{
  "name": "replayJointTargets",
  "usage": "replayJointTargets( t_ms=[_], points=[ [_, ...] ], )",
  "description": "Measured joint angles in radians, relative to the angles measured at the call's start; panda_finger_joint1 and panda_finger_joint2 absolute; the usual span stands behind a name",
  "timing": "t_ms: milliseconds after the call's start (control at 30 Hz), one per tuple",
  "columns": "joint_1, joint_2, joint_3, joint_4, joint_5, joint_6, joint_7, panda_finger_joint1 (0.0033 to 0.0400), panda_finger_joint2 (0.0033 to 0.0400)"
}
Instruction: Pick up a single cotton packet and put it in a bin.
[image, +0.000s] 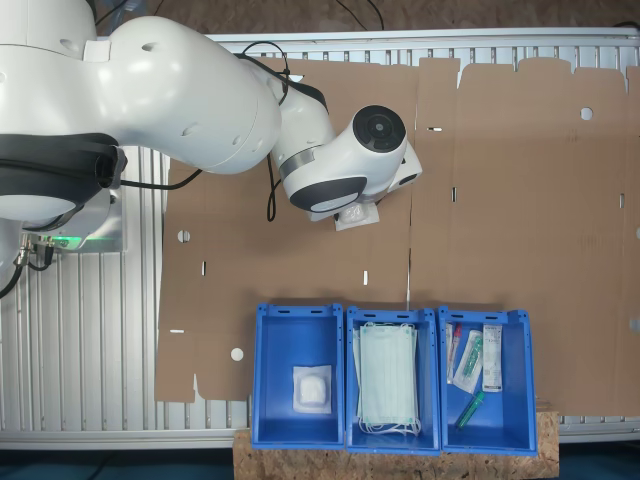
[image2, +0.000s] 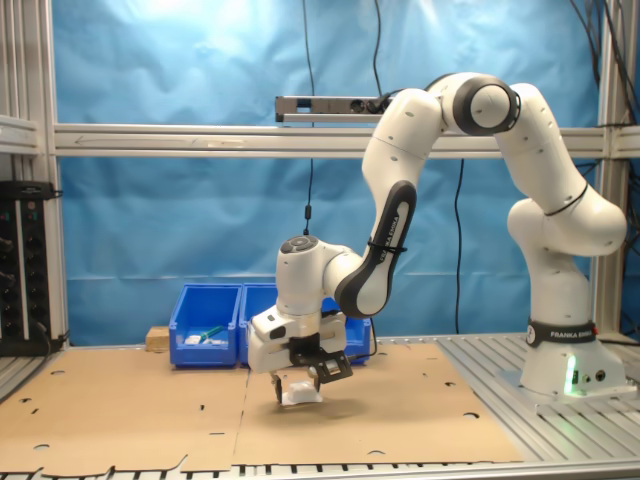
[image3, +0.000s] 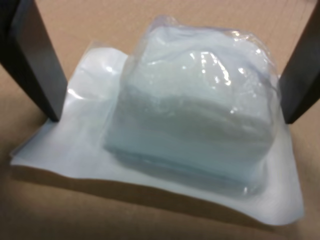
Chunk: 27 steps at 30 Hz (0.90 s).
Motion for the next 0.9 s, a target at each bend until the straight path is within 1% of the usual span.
replayJointTargets(
  t_ms=[800,833,900],
  points=[
    [-0.001,0.0,0.004,0.0,0.0,0.002,0.0,0.04,0.04],
    [-0.001,0.0,0.004,0.0,0.0,0.002,0.0,0.0254,0.0254],
    [-0.001,0.0,0.004,0.0,0.0,0.003,0.0,0.0254,0.0254]
  ],
)
